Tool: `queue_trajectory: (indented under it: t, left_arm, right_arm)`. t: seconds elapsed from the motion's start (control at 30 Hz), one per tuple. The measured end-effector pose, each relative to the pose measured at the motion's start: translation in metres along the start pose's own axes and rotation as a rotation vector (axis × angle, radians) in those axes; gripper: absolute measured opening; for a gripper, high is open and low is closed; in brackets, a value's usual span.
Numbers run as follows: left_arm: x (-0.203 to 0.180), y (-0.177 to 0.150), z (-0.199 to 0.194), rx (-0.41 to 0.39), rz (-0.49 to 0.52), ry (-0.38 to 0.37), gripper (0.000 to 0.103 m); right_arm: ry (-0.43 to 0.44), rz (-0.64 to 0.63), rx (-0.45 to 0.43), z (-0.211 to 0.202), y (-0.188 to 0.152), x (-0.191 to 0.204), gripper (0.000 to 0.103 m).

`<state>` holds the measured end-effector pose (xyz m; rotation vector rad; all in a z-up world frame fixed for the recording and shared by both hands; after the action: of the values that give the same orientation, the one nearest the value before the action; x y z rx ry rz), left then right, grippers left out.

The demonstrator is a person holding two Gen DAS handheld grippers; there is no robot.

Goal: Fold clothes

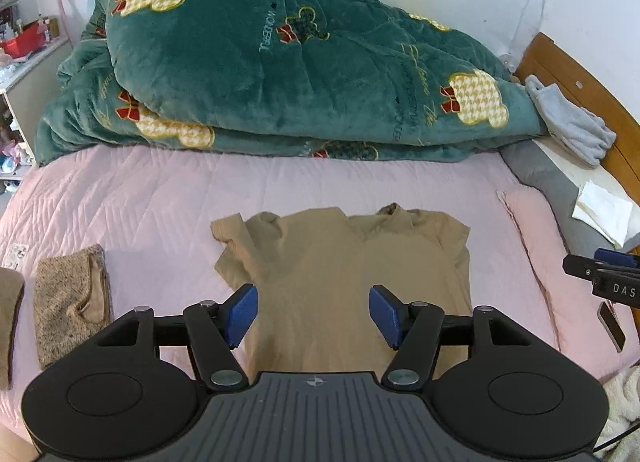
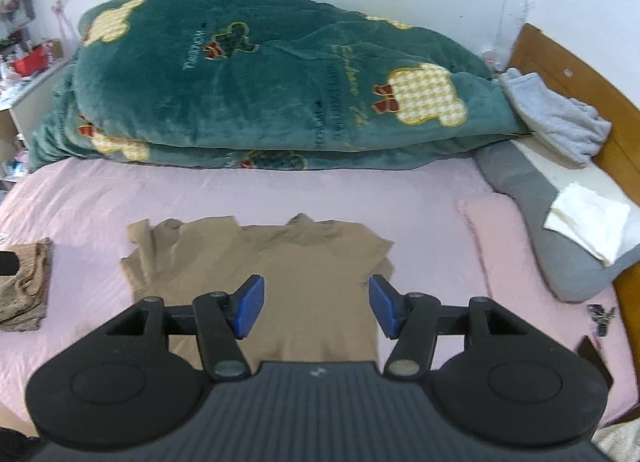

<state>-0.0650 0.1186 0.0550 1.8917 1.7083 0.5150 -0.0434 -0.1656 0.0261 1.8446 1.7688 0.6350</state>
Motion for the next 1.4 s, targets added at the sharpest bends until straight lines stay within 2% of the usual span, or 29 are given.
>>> queue_trajectory:
  t: [0.2,0.73,1.2,1.4]
  left_arm:
    - [-0.009,0.011,0.007,-0.001,0.016,0.015,0.063]
    - [0.002,0.011,0.038,0.071,-0.061,0.067,0.063]
    - [-0.015,0.009,0.064,0.144,-0.068,0.091,0.063]
    - [-0.029,0.016,0.069,0.15,-0.053,0.1,0.063]
  right_arm:
    - [0.019,0.008,0.001,0.006,0.01,0.007,0.062]
    - [0.084,-0.025,0.047,0.039,0.021,0.01,0.062]
    - [0.088,-0.018,0.095,0.074,0.025,-0.024,0.062]
    - [0.098,-0.018,0.113,0.083,0.022,-0.038,0.062]
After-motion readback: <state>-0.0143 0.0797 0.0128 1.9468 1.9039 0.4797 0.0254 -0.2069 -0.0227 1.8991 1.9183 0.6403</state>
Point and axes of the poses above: each gripper's, at about its wrist camera, not at the fingertips, and z roughly the way its jaws point, x to its left, y to its top, the point moved 4 cm from there along z, roughly the way its jaws point, and after that the axes turned 7 degrees about z, right-handed, at the moved point
